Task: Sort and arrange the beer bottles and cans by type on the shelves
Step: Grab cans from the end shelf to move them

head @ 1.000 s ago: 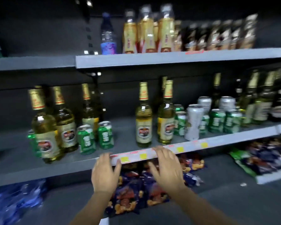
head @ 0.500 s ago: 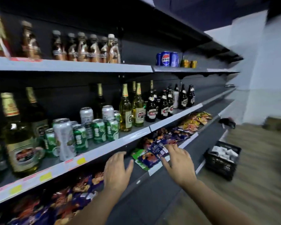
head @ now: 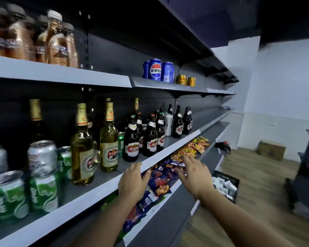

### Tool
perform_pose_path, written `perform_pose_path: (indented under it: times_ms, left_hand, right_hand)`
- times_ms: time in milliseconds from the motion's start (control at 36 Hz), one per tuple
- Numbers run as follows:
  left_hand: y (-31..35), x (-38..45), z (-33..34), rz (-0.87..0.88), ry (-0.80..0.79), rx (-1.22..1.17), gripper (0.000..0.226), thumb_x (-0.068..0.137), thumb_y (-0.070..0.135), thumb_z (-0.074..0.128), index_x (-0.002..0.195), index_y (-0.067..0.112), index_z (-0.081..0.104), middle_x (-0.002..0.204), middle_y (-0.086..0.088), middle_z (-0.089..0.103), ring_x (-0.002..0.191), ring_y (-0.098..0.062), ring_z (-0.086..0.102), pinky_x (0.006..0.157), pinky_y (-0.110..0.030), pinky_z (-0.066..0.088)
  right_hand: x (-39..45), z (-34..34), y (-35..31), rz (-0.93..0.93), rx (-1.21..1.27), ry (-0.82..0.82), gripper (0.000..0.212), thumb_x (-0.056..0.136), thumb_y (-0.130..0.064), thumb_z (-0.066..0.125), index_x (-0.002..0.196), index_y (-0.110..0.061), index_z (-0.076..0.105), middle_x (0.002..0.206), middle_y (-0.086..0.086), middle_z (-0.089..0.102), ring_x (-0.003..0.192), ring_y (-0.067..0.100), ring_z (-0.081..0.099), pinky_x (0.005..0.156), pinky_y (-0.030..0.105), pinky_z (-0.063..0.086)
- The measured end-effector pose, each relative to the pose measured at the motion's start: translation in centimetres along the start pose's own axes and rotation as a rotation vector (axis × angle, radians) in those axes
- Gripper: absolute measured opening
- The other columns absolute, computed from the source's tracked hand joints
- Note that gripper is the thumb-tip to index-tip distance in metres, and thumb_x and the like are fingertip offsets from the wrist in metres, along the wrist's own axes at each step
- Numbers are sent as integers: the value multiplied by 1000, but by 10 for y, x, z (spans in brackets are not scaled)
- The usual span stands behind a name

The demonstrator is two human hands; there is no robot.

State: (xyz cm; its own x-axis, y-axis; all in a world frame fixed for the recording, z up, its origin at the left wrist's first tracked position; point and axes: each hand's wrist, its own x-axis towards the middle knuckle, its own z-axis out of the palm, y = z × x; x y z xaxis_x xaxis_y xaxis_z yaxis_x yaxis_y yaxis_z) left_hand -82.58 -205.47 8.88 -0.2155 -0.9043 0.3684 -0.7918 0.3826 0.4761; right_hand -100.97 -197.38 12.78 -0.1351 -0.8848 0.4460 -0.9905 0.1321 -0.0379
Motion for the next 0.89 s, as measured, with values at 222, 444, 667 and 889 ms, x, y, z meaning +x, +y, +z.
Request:
perform_pose_path:
  times_ms: [222,444,667,889]
  left_hand:
    - [44,83,78,101,-113,20,55,100,49,35,147,19,32,150,3,37,134,-16,36,104,-31,36]
    - [104,179,161,99,-56,-65,55,99,46,39,146,16,35,147,0,39,133,-18,38,101,-32,38]
    - [169,272,219,-6,-39,-31,65,99,47,41,153,18,19,160,2,20,145,-16,20,111,-30,27]
    - [174,355,246,-63,42,-15,65,97,32,52,152,20,19,156,2,23,141,-17,25,108,-31,31]
  right_hand:
    - [85,41,79,10,-59,-17,45,100,-46,36,136,-20,38,129,1,50,118,25,48,95,35,36]
    - [183,58,177,-77,-150,10,47,100,-45,36,138,-18,37,133,3,50,124,26,44,98,36,34]
    - [288,87,266,-71,25,41,35,99,-40,40,125,-17,41,121,4,56,113,26,50,84,35,39]
    - [380,136,301,-32,377,-1,36,98,-39,47,125,-16,43,124,6,58,112,27,54,80,37,48]
